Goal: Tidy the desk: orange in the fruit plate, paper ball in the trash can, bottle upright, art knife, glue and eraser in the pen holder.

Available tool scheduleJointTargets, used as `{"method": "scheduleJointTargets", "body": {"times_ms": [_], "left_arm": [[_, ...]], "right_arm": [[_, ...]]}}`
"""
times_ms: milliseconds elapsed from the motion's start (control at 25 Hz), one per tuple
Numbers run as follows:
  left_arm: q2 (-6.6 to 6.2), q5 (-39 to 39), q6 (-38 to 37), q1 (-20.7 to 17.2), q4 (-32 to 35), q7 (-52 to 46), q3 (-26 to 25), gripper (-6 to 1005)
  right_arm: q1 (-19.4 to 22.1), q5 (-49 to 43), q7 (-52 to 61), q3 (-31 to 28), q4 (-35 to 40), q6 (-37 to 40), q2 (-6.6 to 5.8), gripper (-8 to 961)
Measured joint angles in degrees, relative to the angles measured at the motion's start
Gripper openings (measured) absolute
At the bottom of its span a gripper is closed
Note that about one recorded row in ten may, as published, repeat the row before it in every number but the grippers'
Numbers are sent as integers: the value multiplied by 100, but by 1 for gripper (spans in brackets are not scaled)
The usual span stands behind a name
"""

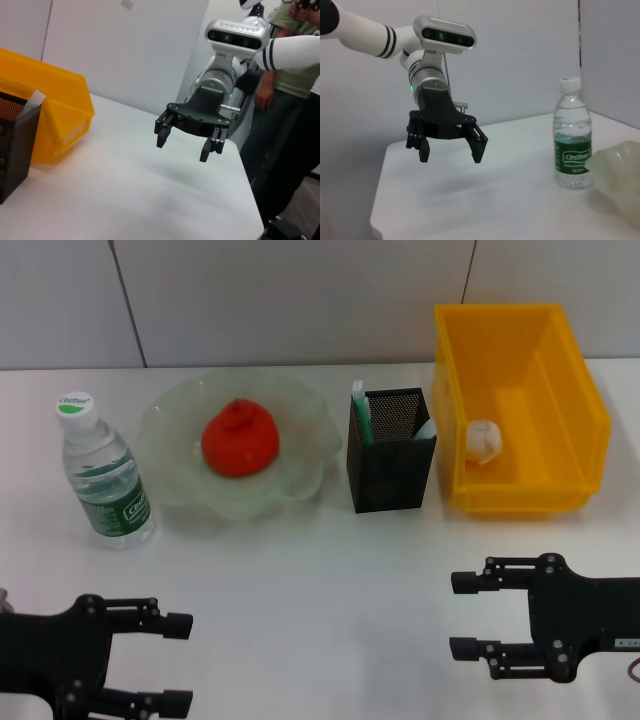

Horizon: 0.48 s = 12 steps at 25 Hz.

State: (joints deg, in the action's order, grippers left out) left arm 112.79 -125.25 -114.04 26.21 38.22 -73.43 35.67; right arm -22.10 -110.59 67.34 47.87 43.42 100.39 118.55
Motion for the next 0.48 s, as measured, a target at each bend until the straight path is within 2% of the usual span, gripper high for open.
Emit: {"method": "scheduleJointTargets", "body": {"times_ms": [480], "left_arm": [[-53, 1, 4, 148, 252, -298, 98, 811]], "right_arm": [[11, -10, -11, -74, -11, -20, 8, 675]]}}
